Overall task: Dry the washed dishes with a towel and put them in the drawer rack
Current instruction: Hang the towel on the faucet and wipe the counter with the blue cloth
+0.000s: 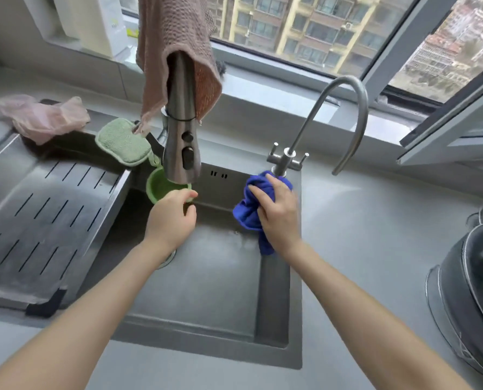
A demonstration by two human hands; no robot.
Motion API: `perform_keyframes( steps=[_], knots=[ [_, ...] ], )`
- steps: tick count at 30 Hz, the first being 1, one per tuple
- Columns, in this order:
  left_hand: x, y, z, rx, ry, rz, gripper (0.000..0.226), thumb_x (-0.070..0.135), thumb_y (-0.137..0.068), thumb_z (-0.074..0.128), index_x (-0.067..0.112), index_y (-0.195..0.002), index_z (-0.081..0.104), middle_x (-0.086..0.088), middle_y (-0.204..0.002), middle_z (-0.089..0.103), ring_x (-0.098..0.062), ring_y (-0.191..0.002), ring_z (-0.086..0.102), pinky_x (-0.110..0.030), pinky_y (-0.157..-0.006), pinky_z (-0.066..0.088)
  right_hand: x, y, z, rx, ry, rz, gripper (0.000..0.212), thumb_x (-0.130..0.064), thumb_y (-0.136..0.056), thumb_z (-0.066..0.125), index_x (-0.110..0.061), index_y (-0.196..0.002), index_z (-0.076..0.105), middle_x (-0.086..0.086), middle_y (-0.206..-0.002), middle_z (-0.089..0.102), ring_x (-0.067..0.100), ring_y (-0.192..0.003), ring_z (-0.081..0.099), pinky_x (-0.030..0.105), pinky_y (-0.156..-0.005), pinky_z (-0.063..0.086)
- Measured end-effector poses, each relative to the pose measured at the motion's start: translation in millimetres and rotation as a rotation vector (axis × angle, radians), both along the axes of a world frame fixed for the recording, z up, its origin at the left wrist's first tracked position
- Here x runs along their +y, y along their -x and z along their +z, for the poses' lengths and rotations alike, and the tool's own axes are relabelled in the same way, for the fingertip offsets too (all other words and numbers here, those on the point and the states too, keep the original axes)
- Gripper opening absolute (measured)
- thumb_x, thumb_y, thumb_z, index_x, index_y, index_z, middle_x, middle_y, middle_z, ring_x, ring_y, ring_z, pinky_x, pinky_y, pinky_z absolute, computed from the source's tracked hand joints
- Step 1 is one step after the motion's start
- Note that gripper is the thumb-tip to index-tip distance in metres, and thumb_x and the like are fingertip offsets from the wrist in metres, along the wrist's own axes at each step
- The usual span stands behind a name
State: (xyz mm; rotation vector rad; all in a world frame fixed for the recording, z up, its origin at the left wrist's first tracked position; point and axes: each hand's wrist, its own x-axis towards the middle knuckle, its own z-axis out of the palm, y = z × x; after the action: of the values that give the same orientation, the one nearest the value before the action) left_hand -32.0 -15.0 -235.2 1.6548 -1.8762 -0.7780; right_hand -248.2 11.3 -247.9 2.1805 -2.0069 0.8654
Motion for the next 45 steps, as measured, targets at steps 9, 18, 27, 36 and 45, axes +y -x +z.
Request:
perform_keyframes(
  steps=[9, 18, 27, 36, 45],
  knots=[
    [-82, 51, -28, -0.303, 0.059, -0.143, 0.065, -0.006, -0.088, 0.039, 0.009, -0.149, 0.022, -0.003, -0.157, 0.02, -0.022, -0.147, 0.01, -0.031, -0.118, 0.009, -195, -24, -42, 0.388, -0.479, -0.09, 0.046, -0.011, -0.093, 0.039, -0.02, -0.138, 0.04, 0.018, -0.134, 0.041, 0.037, -0.121, 0.039, 0.053, -0.106, 0.027],
    [-108, 72, -31, -0.536, -0.147, -0.186, 0.079, 0.001, -0.083, 0.048, 0.005, -0.15, 0.007, -0.013, -0.158, 0.016, -0.024, -0.146, 0.012, -0.037, -0.119, 0.01, -95, 13, -52, 0.628, -0.39, -0.13, 0.053, -0.012, -0.064, 0.067, -0.01, -0.117, 0.064, 0.021, -0.1, 0.064, 0.042, -0.097, 0.062, 0.049, -0.082, 0.053],
    [-111, 75, -38, -0.714, -0.113, -0.251, 0.076, 0.009, -0.084, 0.047, 0.009, -0.15, 0.01, -0.007, -0.159, 0.011, -0.024, -0.146, 0.011, -0.041, -0.119, 0.011, -7, 136, -41, 0.088, -0.133, -0.46, 0.048, -0.014, -0.085, 0.032, -0.001, -0.122, 0.059, 0.028, -0.105, 0.058, 0.043, -0.084, 0.059, 0.045, -0.069, 0.052],
    [-114, 86, -51, -0.743, -0.148, -0.191, 0.076, 0.01, -0.083, 0.048, 0.01, -0.15, 0.012, -0.007, -0.159, 0.008, -0.027, -0.146, 0.005, -0.051, -0.116, 0.012, -135, 157, -49, 0.043, -0.347, -0.49, 0.041, -0.036, -0.09, 0.037, -0.024, -0.117, 0.065, 0.011, -0.131, 0.052, 0.035, -0.122, 0.044, 0.051, -0.1, 0.033],
    [-90, 105, -40, -0.656, -0.133, -0.158, 0.067, 0.008, -0.079, 0.051, 0.013, -0.144, 0.034, -0.02, -0.152, 0.025, -0.037, -0.141, 0.019, -0.058, -0.113, 0.015, 181, 83, -51, 0.002, -0.319, 0.039, 0.043, -0.023, -0.078, 0.055, -0.034, -0.118, 0.064, 0.007, -0.141, 0.049, 0.033, -0.134, 0.039, 0.049, -0.104, 0.035]
  ],
)
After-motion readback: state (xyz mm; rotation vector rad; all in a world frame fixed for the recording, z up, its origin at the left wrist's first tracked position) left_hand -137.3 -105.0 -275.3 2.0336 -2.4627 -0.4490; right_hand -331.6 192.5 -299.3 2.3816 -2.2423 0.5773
